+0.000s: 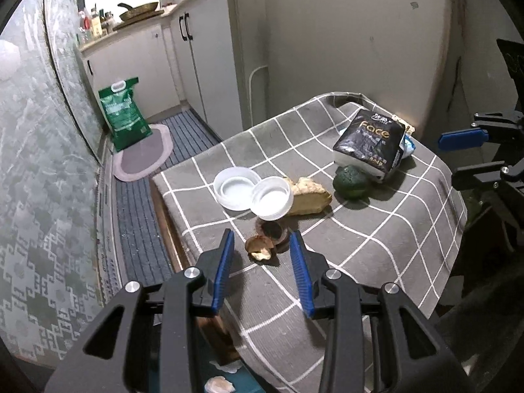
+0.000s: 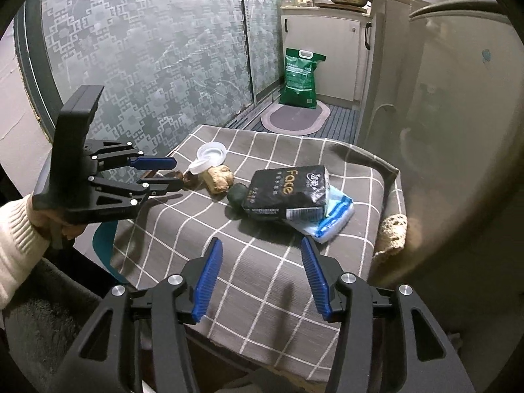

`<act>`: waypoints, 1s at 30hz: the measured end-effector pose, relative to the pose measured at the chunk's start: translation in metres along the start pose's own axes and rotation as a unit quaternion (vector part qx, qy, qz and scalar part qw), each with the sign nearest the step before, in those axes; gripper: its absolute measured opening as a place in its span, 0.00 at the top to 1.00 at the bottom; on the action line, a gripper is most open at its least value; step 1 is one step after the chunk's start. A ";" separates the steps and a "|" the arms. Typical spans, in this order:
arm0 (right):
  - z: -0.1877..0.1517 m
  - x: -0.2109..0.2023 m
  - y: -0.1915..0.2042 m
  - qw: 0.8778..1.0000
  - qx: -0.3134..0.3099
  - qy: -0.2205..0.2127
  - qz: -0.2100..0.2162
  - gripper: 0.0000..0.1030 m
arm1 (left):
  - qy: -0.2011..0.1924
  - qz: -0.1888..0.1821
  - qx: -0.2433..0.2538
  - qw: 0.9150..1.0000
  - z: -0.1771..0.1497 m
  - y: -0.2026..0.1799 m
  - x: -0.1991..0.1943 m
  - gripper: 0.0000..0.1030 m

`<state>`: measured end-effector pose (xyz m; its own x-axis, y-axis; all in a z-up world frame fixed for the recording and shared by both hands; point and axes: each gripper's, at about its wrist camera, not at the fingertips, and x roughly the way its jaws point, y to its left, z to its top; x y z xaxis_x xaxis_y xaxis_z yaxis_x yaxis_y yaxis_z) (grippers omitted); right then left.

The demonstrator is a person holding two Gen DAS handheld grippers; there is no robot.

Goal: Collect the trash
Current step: 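Move both open tools back over the table, then grasp the brown nut shell with the left gripper while the right gripper grasps the black Face packet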

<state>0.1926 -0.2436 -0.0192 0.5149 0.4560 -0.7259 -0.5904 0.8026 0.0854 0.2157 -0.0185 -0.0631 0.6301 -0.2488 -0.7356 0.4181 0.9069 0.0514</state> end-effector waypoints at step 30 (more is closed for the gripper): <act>0.016 0.043 0.015 0.991 -0.072 -0.043 -0.100 0.16 | -0.050 -0.034 -0.057 0.997 -0.009 0.011 -0.035 0.79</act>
<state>0.2163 -0.2055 -0.0383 0.6780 0.3287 -0.6575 -0.5499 0.8204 -0.1569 0.1929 0.0035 -0.0426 0.6670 -0.3375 -0.6642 0.3887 0.9182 -0.0762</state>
